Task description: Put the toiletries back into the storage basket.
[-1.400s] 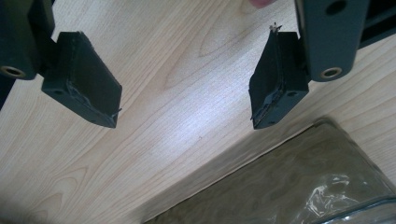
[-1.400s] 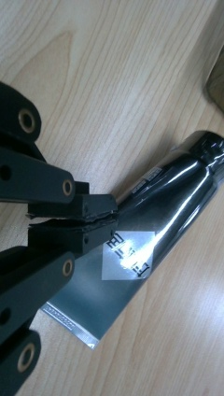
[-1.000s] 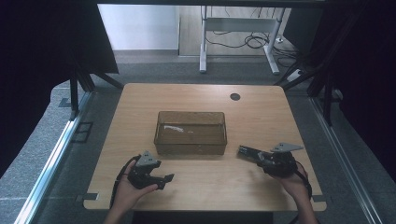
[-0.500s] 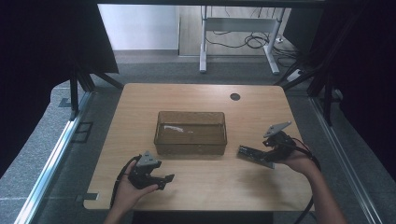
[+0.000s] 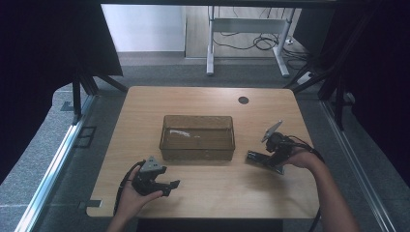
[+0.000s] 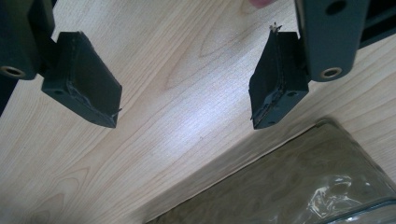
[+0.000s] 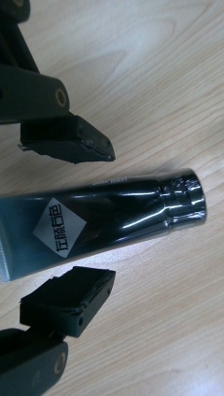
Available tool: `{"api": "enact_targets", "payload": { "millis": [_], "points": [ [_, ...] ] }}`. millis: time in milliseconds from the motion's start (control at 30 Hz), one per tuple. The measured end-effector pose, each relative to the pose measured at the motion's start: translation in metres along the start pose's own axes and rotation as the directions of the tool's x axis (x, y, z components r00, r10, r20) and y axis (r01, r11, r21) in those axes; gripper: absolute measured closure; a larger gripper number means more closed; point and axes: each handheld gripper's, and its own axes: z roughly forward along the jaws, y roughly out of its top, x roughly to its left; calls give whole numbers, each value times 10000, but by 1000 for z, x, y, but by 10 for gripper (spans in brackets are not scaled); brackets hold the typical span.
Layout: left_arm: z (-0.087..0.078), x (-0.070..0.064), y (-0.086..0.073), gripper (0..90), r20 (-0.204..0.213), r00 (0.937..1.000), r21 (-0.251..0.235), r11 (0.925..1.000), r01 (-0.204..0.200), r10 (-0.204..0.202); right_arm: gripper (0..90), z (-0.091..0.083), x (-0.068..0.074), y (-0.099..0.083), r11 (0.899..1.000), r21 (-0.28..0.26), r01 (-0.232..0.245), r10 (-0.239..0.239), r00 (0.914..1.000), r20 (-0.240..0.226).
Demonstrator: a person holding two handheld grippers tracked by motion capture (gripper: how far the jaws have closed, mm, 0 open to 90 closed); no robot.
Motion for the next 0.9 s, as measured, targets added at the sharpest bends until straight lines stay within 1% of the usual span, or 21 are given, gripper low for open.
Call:
{"api": "enact_targets", "payload": {
  "millis": [200, 333, 433, 600, 633, 767, 800, 833, 900],
  "points": [
    [1, 0, 0, 258, 21, 10000, 23, 10000, -6, 6, 355, 16, -2, 6, 9988, 467, 156, -156, 9999, -2],
    [0, 0, 0, 258, 17, 10000, 10, 10000, -5, 5, 356, 24, -4, 6, 9967, 800, 155, -153, 9999, -25],
    [1, -1, 0, 258, 8, 10000, 58, 10000, -24, 24, 364, 29, -4, 6, 9947, 984, 291, -288, 9996, -44],
    [2, -2, 0, 258, 38, 10000, 75, 10000, -42, 42, 387, 34, -7, 6, 9935, 1088, 335, -321, 9994, -141],
    [2, -2, 0, 258, 43, 10000, 66, 10000, -50, 50, 388, 37, -9, 5, 9930, 1139, 304, -269, 9991, -324],
    [2, -2, 0, 258, 10, 10000, 61, 10000, -36, 36, 386, 40, -10, 5, 9925, 1193, 282, -230, 9987, -449],
    [2, -2, 0, 258, 14, 10000, 68, 10000, -39, 38, 390, 41, -11, 5, 9928, 1175, 241, -177, 9983, -547],
    [2, -2, 0, 258, 5, 10000, 72, 10000, -36, 36, 411, 41, -12, 5, 9933, 1128, 258, -195, 9982, -572],
    [3, -2, 0, 258, 13, 10000, 86, 10000, -19, 19, 419, 41, -12, 5, 9934, 1116, 263, -200, 9982, -571]
  ]
}}
